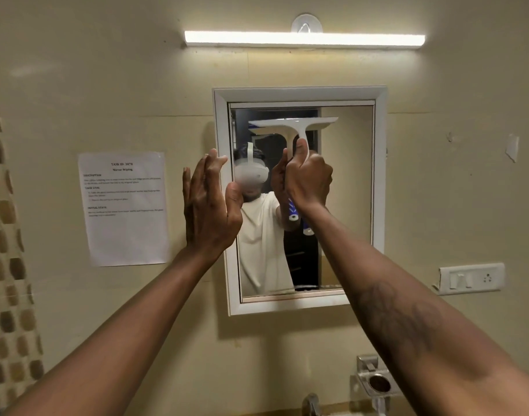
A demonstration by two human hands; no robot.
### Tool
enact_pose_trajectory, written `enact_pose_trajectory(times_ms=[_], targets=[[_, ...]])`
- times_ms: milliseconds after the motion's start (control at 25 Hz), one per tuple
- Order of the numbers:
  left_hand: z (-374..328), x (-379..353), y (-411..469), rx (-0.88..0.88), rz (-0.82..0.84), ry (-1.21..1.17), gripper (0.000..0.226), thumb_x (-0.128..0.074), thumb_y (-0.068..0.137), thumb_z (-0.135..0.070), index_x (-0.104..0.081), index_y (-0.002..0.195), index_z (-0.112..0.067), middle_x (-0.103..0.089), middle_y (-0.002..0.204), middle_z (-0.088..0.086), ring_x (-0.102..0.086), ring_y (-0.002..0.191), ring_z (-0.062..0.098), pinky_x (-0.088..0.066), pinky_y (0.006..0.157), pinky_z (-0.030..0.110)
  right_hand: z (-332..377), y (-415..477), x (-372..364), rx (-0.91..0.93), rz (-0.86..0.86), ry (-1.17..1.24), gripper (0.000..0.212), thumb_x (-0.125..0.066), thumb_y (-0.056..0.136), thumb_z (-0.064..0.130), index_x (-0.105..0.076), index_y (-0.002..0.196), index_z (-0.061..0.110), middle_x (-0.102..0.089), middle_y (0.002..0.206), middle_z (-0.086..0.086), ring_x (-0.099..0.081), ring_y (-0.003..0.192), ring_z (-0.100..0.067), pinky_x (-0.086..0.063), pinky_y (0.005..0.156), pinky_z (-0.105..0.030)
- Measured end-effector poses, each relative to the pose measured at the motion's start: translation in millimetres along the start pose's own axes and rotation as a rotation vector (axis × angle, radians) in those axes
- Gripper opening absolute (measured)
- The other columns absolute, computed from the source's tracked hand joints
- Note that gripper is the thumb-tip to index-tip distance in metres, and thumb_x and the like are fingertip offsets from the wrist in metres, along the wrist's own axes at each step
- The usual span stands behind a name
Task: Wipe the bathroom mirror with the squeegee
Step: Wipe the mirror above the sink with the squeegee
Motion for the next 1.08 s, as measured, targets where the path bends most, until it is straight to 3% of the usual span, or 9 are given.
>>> enact_pose_trajectory(times_ms=[200, 320, 480, 560, 680, 800, 920, 1000, 1080], targets=[[4.8, -4.2, 4.3, -0.011, -0.002, 0.010, 0.048, -0.049, 0.100, -0.019, -0.047, 0.147, -0.008, -0.045, 0.160, 0.009, -0.037, 0.153, 0.024, -0.018, 0.129, 0.054, -4.0, 12.0, -9.3, 0.015, -0.016, -0.073, 0.056, -0.035, 0.108, 0.049, -0.063, 0.073, 0.016, -0.059, 0.058, 0.008, -0.055, 0.047, -0.002, -0.032, 0.040, -0.014], [7.6, -10.8, 0.4, 0.004, 0.005, 0.017, 0.046, -0.047, 0.101, -0.021, -0.048, 0.146, -0.010, -0.043, 0.161, 0.008, -0.036, 0.153, 0.023, -0.017, 0.130, 0.052, -18.5, -3.5, -12.4, 0.008, -0.017, -0.076, 0.050, -0.033, 0.107, 0.050, -0.060, 0.075, 0.024, -0.058, 0.061, 0.012, -0.055, 0.050, -0.002, -0.040, 0.044, -0.019], [11.4, -19.8, -11.7, 0.022, 0.023, 0.030, 0.047, -0.044, 0.102, -0.025, -0.048, 0.147, -0.011, -0.043, 0.162, 0.007, -0.037, 0.153, 0.023, -0.016, 0.130, 0.051, -51.6, -47.5, -17.4, -0.017, 0.004, -0.139, 0.049, -0.032, 0.106, 0.055, -0.064, 0.083, 0.026, -0.058, 0.064, 0.014, -0.054, 0.052, -0.001, -0.030, 0.043, -0.013], [14.3, -22.6, -18.5, 0.035, 0.031, 0.037, 0.048, -0.045, 0.102, -0.025, -0.048, 0.147, -0.011, -0.044, 0.161, 0.007, -0.037, 0.152, 0.023, -0.015, 0.131, 0.049, -68.1, -68.6, -20.6, -0.026, 0.045, -0.126, 0.048, -0.034, 0.107, 0.052, -0.065, 0.084, 0.024, -0.060, 0.064, 0.012, -0.057, 0.053, -0.002, -0.034, 0.045, -0.010], [17.9, -25.5, -28.7, 0.037, 0.050, 0.054, 0.047, -0.047, 0.102, -0.021, -0.047, 0.148, -0.011, -0.043, 0.161, 0.007, -0.037, 0.152, 0.023, -0.015, 0.131, 0.049, -90.2, -93.3, -22.6, -0.077, 0.100, -0.113, 0.057, -0.027, 0.107, 0.054, -0.069, 0.098, 0.017, -0.069, 0.080, 0.002, -0.064, 0.067, -0.010, -0.045, 0.053, -0.023], [21.6, -26.6, -35.4, 0.046, 0.066, 0.061, 0.046, -0.050, 0.102, -0.016, -0.047, 0.148, -0.012, -0.042, 0.162, 0.007, -0.036, 0.153, 0.022, -0.016, 0.130, 0.052, -109.5, -117.9, -20.3, -0.100, 0.123, -0.110, 0.072, -0.017, 0.100, 0.065, -0.066, 0.121, 0.017, -0.072, 0.100, -0.001, -0.065, 0.080, -0.011, -0.041, 0.057, -0.017], [21.9, -28.1, -43.8, 0.047, 0.085, 0.067, 0.047, -0.049, 0.101, -0.016, -0.047, 0.148, -0.012, -0.041, 0.163, 0.006, -0.035, 0.154, 0.022, -0.015, 0.131, 0.051, -131.4, -154.4, -12.3, -0.097, 0.144, -0.077, 0.090, -0.006, 0.093, 0.076, -0.063, 0.131, 0.019, -0.073, 0.098, 0.002, -0.067, 0.082, -0.010, -0.054, 0.063, -0.025], [22.0, -28.7, -51.1, 0.050, 0.102, 0.066, 0.047, -0.049, 0.101, -0.016, -0.046, 0.148, -0.013, -0.040, 0.164, 0.005, -0.035, 0.154, 0.022, -0.015, 0.131, 0.051, -147.9, -182.9, -6.4, -0.121, 0.163, -0.066, 0.087, -0.008, 0.095, 0.076, -0.067, 0.124, 0.018, -0.073, 0.088, 0.004, -0.067, 0.077, -0.009, -0.055, 0.063, -0.025], [22.1, -28.8, -58.0, 0.055, 0.115, 0.064, 0.047, -0.050, 0.101, -0.016, -0.046, 0.148, -0.013, -0.040, 0.163, 0.006, -0.035, 0.154, 0.023, -0.015, 0.131, 0.052, -162.3, -209.7, 1.6, -0.165, 0.178, -0.090, 0.080, -0.013, 0.097, 0.073, -0.072, 0.101, 0.020, -0.068, 0.070, 0.008, -0.063, 0.063, -0.005, -0.043, 0.052, -0.020]])
Point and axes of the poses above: each hand's wrist, its own y-axis towards the middle knuckle, its own x-axis out of the back of the hand, z = x × y, the point moved 7 cm from there along y, towards the middle knuckle
